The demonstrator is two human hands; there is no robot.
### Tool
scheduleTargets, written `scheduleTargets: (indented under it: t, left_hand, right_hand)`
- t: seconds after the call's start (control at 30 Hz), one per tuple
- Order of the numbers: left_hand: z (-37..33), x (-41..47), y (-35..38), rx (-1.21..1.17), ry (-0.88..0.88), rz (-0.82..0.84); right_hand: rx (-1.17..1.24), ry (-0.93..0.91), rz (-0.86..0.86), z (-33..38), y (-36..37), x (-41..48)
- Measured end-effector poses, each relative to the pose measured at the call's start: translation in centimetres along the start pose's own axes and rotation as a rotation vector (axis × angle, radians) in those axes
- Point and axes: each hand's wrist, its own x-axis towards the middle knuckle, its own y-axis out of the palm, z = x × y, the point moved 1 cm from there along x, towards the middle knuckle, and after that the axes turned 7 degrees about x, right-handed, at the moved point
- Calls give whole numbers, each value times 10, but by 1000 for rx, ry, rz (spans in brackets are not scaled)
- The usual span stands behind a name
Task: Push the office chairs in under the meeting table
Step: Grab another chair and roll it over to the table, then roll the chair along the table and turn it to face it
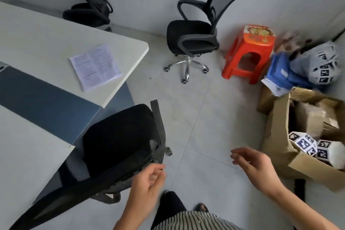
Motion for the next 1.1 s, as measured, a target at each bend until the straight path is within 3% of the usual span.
scheduleTargets:
  t: [0.33,0.6,0.87,1.1]
  left_hand:
    - [-96,176,28,-35,84,119]
    - [-229,332,61,61,210,252]
    - [-304,463,146,56,175,215]
    - [-391,561,206,27,115,126]
  right_hand:
    - [208,162,-292,-18,-84,101]
    - [308,183,-500,15,-162,197]
    - [307,251,-544,-18,-246,333]
    - [273,157,-424,6,-352,512]
